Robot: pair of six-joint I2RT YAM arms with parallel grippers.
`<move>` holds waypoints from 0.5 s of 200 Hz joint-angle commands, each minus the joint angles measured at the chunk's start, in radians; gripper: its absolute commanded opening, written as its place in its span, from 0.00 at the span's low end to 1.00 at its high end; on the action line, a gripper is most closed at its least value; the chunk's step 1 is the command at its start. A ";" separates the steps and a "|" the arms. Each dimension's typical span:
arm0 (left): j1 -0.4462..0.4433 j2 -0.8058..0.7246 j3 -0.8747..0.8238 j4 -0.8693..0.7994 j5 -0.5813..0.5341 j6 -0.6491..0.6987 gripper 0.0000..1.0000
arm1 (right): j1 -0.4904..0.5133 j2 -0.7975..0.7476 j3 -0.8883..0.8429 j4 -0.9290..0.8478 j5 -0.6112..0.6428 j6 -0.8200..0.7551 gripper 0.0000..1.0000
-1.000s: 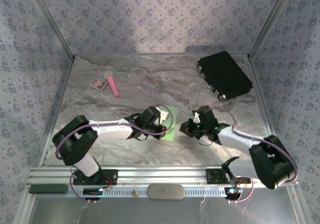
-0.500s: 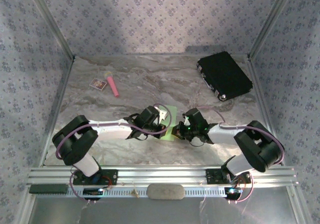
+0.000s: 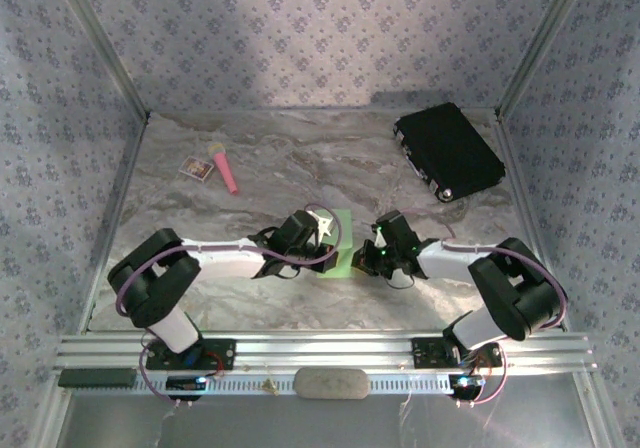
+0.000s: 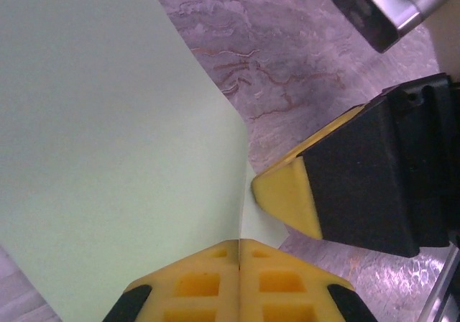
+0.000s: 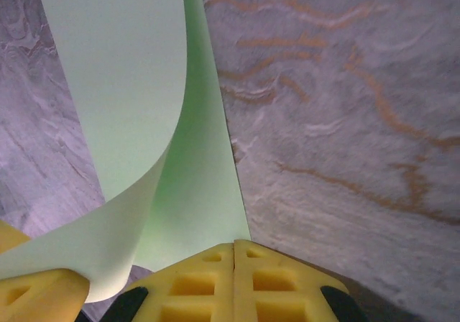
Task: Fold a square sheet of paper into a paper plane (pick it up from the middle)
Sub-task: Fold the triangle a second time at the center of the table.
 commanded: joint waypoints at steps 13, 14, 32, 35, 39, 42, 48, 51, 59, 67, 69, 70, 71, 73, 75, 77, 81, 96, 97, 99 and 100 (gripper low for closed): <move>0.007 0.025 -0.004 0.074 0.014 -0.080 0.00 | -0.035 -0.005 0.052 -0.123 -0.017 -0.114 0.00; 0.007 0.026 -0.003 0.074 0.015 -0.082 0.00 | -0.036 -0.007 0.054 -0.122 -0.018 -0.116 0.00; 0.007 0.034 -0.004 0.092 0.017 -0.100 0.00 | -0.043 -0.015 0.064 -0.100 -0.040 -0.109 0.00; 0.007 0.034 -0.006 0.095 0.020 -0.103 0.00 | -0.040 -0.016 0.065 -0.092 -0.046 -0.105 0.00; 0.007 0.034 -0.008 0.099 0.021 -0.105 0.00 | -0.037 -0.017 0.065 -0.080 -0.053 -0.100 0.00; 0.007 0.034 -0.008 0.101 0.021 -0.107 0.00 | -0.033 -0.018 0.067 -0.072 -0.059 -0.094 0.00; 0.007 0.034 -0.008 0.104 0.020 -0.106 0.00 | -0.024 -0.017 0.068 -0.052 -0.069 -0.082 0.00; 0.006 0.033 -0.009 0.104 0.021 -0.107 0.00 | -0.020 -0.016 0.068 -0.043 -0.075 -0.076 0.00; 0.007 0.032 -0.013 0.104 0.017 -0.108 0.00 | -0.005 -0.010 0.065 -0.017 -0.078 -0.053 0.00; 0.007 0.030 -0.014 0.103 0.014 -0.107 0.00 | 0.009 -0.001 0.059 0.013 -0.077 -0.025 0.00; 0.007 0.029 -0.014 0.104 0.014 -0.108 0.00 | 0.011 0.003 0.058 0.023 -0.077 -0.018 0.00; 0.007 0.029 -0.014 0.104 0.014 -0.107 0.00 | 0.012 0.004 0.057 0.026 -0.077 -0.014 0.00; 0.007 0.028 -0.014 0.104 0.013 -0.107 0.00 | 0.014 0.007 0.056 0.028 -0.077 -0.011 0.00; 0.007 0.028 -0.015 0.104 0.013 -0.106 0.00 | 0.017 0.009 0.052 0.037 -0.077 -0.004 0.00; 0.006 0.028 -0.015 0.103 0.012 -0.107 0.00 | 0.020 0.014 0.050 0.045 -0.077 0.002 0.00; 0.007 0.028 -0.016 0.104 0.013 -0.107 0.00 | 0.022 0.018 0.049 0.052 -0.074 0.008 0.00; 0.007 0.028 -0.015 0.102 0.012 -0.106 0.00 | 0.024 0.025 0.045 0.061 -0.071 0.019 0.00; 0.007 0.026 -0.014 0.098 0.012 -0.105 0.00 | 0.030 0.055 0.029 0.097 -0.056 0.047 0.00; 0.007 0.026 -0.014 0.098 0.013 -0.104 0.00 | 0.029 0.056 0.029 0.099 -0.055 0.048 0.00; 0.007 0.026 -0.013 0.096 0.013 -0.103 0.00 | 0.028 0.061 0.027 0.103 -0.053 0.051 0.00; 0.007 0.027 -0.013 0.096 0.013 -0.102 0.00 | 0.028 0.062 0.026 0.105 -0.053 0.053 0.00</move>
